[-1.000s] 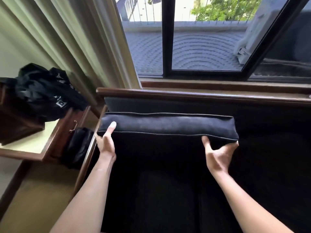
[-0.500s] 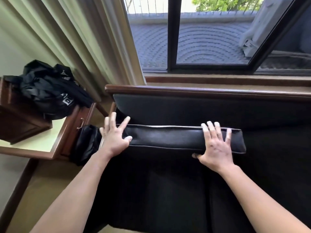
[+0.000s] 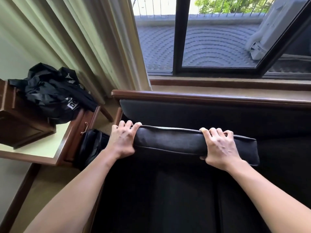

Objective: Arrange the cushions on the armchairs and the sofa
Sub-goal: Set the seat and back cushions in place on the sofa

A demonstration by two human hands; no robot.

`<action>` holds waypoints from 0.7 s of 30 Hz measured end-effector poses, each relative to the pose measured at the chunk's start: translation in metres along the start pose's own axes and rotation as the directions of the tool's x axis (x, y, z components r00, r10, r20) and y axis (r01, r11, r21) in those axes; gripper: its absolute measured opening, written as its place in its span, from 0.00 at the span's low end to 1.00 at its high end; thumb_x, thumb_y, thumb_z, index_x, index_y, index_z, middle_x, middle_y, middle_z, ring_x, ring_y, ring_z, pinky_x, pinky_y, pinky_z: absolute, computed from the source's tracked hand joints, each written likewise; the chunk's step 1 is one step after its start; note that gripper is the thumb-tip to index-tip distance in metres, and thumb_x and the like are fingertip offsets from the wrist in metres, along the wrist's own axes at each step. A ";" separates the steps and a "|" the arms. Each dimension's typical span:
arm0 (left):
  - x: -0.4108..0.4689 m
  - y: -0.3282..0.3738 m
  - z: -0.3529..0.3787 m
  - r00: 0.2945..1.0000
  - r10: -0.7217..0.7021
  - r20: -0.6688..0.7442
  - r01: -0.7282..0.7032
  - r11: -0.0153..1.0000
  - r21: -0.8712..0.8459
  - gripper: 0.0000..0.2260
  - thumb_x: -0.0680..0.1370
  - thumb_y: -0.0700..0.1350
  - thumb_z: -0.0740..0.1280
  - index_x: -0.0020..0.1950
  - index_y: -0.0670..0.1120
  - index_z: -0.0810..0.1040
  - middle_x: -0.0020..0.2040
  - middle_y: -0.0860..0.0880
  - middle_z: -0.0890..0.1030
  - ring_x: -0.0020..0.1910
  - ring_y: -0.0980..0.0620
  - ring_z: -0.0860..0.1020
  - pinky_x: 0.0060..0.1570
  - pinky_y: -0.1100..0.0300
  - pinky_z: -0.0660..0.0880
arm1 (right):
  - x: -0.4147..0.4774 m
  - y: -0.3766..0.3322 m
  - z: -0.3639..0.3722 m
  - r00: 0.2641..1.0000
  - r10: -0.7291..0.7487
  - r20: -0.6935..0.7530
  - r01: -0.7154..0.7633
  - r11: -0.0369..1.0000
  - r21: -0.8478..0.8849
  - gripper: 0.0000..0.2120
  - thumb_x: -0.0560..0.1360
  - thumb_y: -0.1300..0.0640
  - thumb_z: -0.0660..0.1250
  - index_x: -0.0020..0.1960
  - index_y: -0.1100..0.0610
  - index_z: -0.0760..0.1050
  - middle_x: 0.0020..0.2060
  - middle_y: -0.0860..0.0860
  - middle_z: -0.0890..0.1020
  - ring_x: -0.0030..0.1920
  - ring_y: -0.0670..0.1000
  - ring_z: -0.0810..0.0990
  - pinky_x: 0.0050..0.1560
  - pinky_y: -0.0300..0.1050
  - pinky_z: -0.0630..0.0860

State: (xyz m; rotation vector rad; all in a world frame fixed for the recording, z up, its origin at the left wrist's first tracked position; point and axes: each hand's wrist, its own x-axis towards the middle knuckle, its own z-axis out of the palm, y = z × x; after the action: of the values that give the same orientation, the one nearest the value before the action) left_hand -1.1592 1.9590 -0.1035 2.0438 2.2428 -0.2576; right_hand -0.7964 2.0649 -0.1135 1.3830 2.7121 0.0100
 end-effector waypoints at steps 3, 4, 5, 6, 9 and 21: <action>0.019 -0.017 -0.009 0.999 -0.026 -0.022 0.026 1.000 0.013 0.44 0.56 0.47 0.79 0.71 0.52 0.69 0.54 0.45 0.77 0.50 0.40 0.75 0.45 0.46 0.74 | 0.019 -0.011 -0.005 1.000 0.020 -0.024 -0.019 1.000 0.014 0.47 0.54 0.39 0.78 0.69 0.53 0.68 0.50 0.51 0.77 0.50 0.56 0.76 0.54 0.57 0.67; 0.025 -0.023 -0.013 0.999 -0.036 -0.026 0.037 0.999 0.020 0.44 0.56 0.47 0.78 0.72 0.52 0.69 0.54 0.45 0.77 0.50 0.40 0.75 0.45 0.45 0.75 | 0.028 -0.014 -0.006 0.999 0.020 -0.035 -0.020 1.000 0.023 0.47 0.55 0.39 0.79 0.69 0.53 0.67 0.50 0.51 0.77 0.50 0.56 0.76 0.54 0.57 0.67; 0.032 -0.029 -0.017 0.999 -0.048 -0.024 0.049 0.998 0.028 0.44 0.57 0.46 0.78 0.72 0.52 0.70 0.55 0.45 0.77 0.51 0.40 0.75 0.46 0.45 0.75 | 0.038 -0.016 -0.008 0.999 0.020 -0.042 -0.019 0.999 0.030 0.47 0.55 0.39 0.78 0.69 0.52 0.67 0.51 0.51 0.77 0.51 0.56 0.75 0.55 0.57 0.67; 0.038 -0.036 -0.020 0.998 -0.063 -0.015 0.063 0.997 0.034 0.44 0.58 0.46 0.78 0.73 0.52 0.70 0.56 0.45 0.77 0.52 0.40 0.75 0.47 0.44 0.76 | 0.050 -0.018 -0.010 0.999 0.018 -0.041 -0.017 0.999 0.035 0.47 0.56 0.39 0.78 0.69 0.51 0.66 0.52 0.51 0.77 0.52 0.56 0.75 0.56 0.57 0.67; 0.053 -0.053 -0.020 0.994 -0.110 0.029 0.109 0.994 0.023 0.43 0.61 0.46 0.76 0.76 0.54 0.68 0.59 0.45 0.76 0.56 0.40 0.74 0.50 0.44 0.76 | 0.084 -0.028 -0.010 1.000 0.006 0.001 -0.006 1.000 0.031 0.48 0.56 0.36 0.78 0.71 0.49 0.63 0.55 0.50 0.77 0.56 0.55 0.75 0.58 0.58 0.66; 0.124 -0.071 0.005 0.988 -0.117 0.100 0.120 0.993 -0.024 0.50 0.66 0.49 0.79 0.83 0.57 0.56 0.69 0.48 0.69 0.68 0.43 0.68 0.60 0.44 0.76 | 0.141 -0.029 0.018 0.998 0.063 0.022 -0.063 0.998 -0.008 0.54 0.64 0.43 0.80 0.81 0.52 0.55 0.76 0.53 0.67 0.74 0.59 0.65 0.74 0.73 0.52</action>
State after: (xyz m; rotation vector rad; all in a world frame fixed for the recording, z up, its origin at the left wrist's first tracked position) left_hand -1.2419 2.0730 -0.1268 1.8435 2.2963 -0.3243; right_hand -0.9008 2.1608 -0.1450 1.4567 2.6469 0.0082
